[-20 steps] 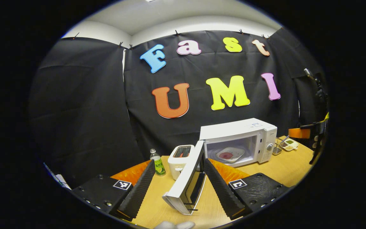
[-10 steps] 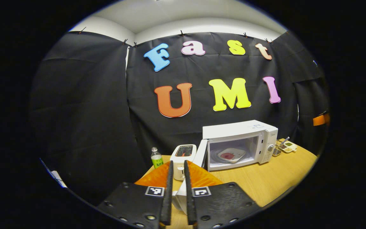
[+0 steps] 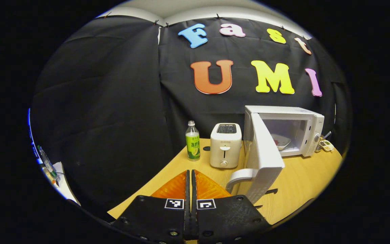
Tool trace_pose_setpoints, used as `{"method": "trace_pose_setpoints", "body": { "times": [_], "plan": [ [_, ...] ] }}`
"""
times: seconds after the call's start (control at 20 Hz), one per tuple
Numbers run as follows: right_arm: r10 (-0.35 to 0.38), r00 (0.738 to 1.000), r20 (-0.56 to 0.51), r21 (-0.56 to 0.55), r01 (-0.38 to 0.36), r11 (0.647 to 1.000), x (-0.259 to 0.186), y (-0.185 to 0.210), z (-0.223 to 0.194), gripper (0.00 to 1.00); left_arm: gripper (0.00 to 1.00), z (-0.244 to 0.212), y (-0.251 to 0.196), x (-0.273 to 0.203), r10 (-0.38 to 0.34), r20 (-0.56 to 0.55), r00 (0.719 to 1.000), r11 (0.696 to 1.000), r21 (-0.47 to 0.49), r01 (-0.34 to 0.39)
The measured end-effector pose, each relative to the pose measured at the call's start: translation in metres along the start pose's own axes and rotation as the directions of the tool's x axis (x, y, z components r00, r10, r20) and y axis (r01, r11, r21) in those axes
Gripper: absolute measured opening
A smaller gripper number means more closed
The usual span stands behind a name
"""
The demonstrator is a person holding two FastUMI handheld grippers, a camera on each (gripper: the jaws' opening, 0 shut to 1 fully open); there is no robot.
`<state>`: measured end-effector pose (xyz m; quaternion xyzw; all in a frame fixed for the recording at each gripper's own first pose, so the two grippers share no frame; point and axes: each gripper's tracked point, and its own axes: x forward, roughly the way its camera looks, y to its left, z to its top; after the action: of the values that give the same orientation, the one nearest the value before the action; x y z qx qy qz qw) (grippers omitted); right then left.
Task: Open the microwave oven with the left hand, put the food in, and close the microwave oven.
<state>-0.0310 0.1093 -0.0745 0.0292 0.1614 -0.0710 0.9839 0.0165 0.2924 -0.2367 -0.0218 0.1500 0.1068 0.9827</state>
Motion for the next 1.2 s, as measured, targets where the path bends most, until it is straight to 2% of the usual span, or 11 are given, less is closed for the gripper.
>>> {"method": "trace_pose_setpoints", "body": {
  "times": [0.15,0.2,0.25,0.3,0.35,0.65,0.75,0.8,0.9,1.15,1.2],
  "plan": [
    [-0.013,1.000,-0.018,-0.001,0.013,1.000,-0.002,-0.003,-0.002,0.92,0.00,-0.011,-0.015,0.010,-0.048,-0.012,0.999,0.999,0.018,0.048],
    [-0.008,1.000,-0.019,0.006,0.008,1.000,-0.008,-0.002,-0.004,1.00,0.00,-0.010,-0.020,0.012,-0.056,-0.013,0.998,0.998,0.016,0.056],
    [-0.011,1.000,-0.016,0.013,0.011,1.000,-0.011,-0.002,-0.002,0.92,0.00,-0.009,-0.025,0.012,-0.072,-0.011,0.997,0.997,0.016,0.072],
    [-0.022,1.000,-0.014,0.023,0.022,1.000,-0.011,-0.005,-0.001,1.00,0.00,-0.006,-0.032,0.011,-0.084,-0.005,0.996,0.996,0.022,0.084],
    [-0.023,1.000,-0.007,0.037,0.024,0.999,-0.014,-0.006,0.002,0.92,0.00,-0.004,-0.034,0.009,-0.078,0.006,0.997,0.996,0.039,0.078],
    [-0.025,0.999,0.019,0.058,0.024,0.998,-0.023,-0.008,0.013,1.00,0.00,0.003,-0.084,-0.007,-0.191,0.034,0.981,0.979,0.083,0.187],
    [-0.017,1.000,0.023,0.061,0.015,0.998,-0.021,-0.009,0.013,0.92,0.00,0.004,-0.108,-0.015,-0.238,0.039,0.971,0.968,0.093,0.233],
    [-0.014,1.000,0.022,0.056,0.013,0.998,-0.020,-0.010,0.013,1.00,0.00,0.006,-0.123,-0.018,-0.260,0.045,0.965,0.962,0.103,0.254],
    [-0.005,1.000,0.019,0.051,0.004,0.999,-0.017,-0.013,0.013,0.92,0.00,0.012,-0.156,-0.025,-0.311,0.058,0.949,0.944,0.131,0.302],
    [0.019,1.000,0.001,0.052,-0.019,0.998,0.000,-0.030,0.016,1.00,0.00,0.022,-0.240,-0.029,-0.427,0.068,0.902,0.893,0.186,0.409],
    [0.019,1.000,0.001,0.055,-0.019,0.998,0.004,-0.036,0.019,0.92,0.00,0.025,-0.257,-0.029,-0.444,0.070,0.893,0.885,0.192,0.425]
  ]
}}
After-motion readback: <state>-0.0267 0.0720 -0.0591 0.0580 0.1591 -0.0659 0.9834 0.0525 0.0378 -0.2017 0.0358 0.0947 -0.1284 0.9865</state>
